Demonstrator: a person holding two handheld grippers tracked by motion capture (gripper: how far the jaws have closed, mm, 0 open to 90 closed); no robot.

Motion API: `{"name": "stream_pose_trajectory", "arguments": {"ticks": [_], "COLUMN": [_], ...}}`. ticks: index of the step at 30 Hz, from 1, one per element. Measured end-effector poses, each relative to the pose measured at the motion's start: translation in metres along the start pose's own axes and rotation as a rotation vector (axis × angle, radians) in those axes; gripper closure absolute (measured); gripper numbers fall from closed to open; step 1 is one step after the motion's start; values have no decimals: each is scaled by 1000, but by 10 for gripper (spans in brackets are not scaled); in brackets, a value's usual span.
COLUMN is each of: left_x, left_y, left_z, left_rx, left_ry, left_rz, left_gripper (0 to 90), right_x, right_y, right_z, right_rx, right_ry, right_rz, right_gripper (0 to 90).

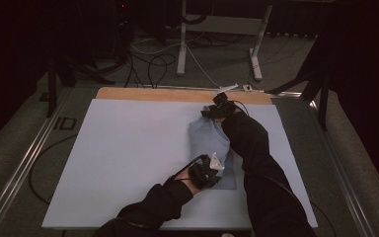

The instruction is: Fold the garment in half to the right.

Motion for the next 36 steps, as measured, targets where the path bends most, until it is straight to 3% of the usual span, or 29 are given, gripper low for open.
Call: {"name": "stream_pose_trajectory", "arguments": {"ticks": [3,4,6,8,12,19,27,36], "left_x": [-1,-1,-1,-2,-1,10,29,55], "left_y": [1,1,2,4,5,5,8,4], "left_z": [-2,-2,-3,-7,-13,-14,-8,2], "left_rx": [-3,-3,1,-8,-17,-43,-12,23], "left_ry": [-3,-3,-29,-68,-117,-113,-107,-118], "left_rz": [5,5,1,-11,-21,-47,-98,-137], "left_gripper": [860,858,846,792,648,484,379,201], "right_x": [6,6,16,21,31,40,40,46], "right_y": [-1,-1,-2,-3,-3,-6,-6,-2], "right_z": [-4,-4,-6,-8,-7,0,4,10], "right_rx": [-8,-8,-17,-31,-43,-35,-36,-25], "right_ry": [-9,-9,7,8,22,30,46,53], "right_rz": [-1,-1,-28,-32,-69,-71,-71,-85], "right_gripper": [214,214,120,94,92,92,92,92]}}
Point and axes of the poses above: each handheld gripper's, and its own axes: x roughly backward along the jaws, y roughly out of its top, z roughly to its left, the point moved 4 cm from there along -x, roughly forward along the jaws, and after that the axes turned 4 degrees about x, right-handed, at the moved point
